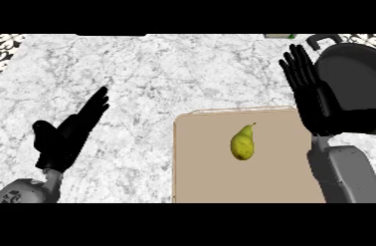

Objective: Pick the pear from the tray and place it in the pot

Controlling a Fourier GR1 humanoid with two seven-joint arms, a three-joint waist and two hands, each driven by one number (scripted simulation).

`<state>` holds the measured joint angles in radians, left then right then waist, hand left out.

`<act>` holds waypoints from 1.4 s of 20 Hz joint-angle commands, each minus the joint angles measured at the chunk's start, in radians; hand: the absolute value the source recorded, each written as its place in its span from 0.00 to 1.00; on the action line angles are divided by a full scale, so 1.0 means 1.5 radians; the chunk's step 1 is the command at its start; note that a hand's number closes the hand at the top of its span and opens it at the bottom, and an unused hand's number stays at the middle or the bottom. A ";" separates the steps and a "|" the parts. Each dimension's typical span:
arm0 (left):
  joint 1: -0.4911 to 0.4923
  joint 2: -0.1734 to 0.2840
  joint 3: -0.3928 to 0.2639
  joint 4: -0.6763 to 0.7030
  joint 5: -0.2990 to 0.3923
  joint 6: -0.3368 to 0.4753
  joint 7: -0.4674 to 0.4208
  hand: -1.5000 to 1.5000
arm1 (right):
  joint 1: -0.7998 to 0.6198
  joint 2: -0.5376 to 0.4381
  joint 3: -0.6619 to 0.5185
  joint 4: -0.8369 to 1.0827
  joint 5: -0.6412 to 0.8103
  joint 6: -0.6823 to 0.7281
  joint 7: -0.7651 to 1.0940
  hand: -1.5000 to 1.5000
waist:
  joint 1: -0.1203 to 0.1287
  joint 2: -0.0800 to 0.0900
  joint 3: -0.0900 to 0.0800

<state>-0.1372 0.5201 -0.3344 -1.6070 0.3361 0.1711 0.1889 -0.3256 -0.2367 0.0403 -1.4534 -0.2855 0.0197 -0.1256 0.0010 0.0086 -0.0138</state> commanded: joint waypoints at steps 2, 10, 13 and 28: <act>0.014 -0.046 0.026 0.006 -0.025 0.060 -0.054 0.50 | 0.087 -0.005 -0.035 -0.095 0.060 -0.101 -0.045 1.00 | -0.020 -0.012 0.008; 0.058 -0.076 0.099 -0.038 -0.020 0.146 -0.129 0.50 | 0.317 0.016 -0.212 -0.070 0.189 -0.413 -0.041 0.00 | -0.064 -0.021 0.005; 0.070 -0.118 0.067 -0.020 -0.043 0.154 -0.176 0.50 | 0.376 0.143 -0.113 -0.216 0.252 -0.483 -0.132 0.00 | -0.041 -0.015 0.006; 0.069 -0.148 0.033 -0.012 -0.058 0.126 -0.208 0.50 | 0.627 0.068 0.183 -0.381 0.596 -0.390 0.265 0.00 | 0.023 0.006 0.003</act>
<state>-0.0325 0.2921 -0.2809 -1.6190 0.2407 0.3830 -0.1263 0.5800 -0.0891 0.2606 -2.0178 0.5193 -0.6859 0.0941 0.0099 0.0105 -0.0078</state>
